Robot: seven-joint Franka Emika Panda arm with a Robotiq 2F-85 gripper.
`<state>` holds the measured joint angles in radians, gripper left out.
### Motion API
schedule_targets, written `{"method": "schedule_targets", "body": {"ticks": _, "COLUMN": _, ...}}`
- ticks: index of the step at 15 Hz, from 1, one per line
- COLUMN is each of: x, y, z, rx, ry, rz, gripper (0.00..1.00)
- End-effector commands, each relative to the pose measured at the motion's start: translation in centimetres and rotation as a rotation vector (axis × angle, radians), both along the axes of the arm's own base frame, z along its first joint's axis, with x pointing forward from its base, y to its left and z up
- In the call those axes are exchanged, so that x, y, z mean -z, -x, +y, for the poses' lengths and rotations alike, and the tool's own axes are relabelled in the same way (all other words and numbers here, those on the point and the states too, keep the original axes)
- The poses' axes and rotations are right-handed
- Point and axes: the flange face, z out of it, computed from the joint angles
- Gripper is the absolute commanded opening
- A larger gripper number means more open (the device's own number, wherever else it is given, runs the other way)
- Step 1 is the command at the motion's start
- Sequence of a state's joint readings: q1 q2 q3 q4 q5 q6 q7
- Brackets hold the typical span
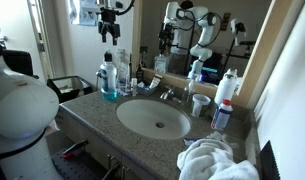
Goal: Take the black lid and put it on the Listerine bottle
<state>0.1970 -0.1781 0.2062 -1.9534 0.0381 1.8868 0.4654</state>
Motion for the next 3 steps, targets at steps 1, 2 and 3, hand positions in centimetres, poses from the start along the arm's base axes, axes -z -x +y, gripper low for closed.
{"method": "schedule_targets", "body": {"ticks": 1, "x": -1.92, "y": 0.40, "z": -1.22, "rx": -0.040, "ry": -0.039, "rz": 0.016, "gripper": 1.00}}
{"method": "schedule_targets", "body": {"ticks": 2, "x": -2.06, "y": 0.46, "z": -1.34, "rx": -0.051, "ry": -0.047, "rz": 0.017, "gripper": 1.00}}
{"method": "schedule_targets", "body": {"ticks": 3, "x": -2.09, "y": 0.49, "z": -1.46, "rx": -0.057, "ry": -0.048, "rz": 0.020, "gripper": 1.00}}
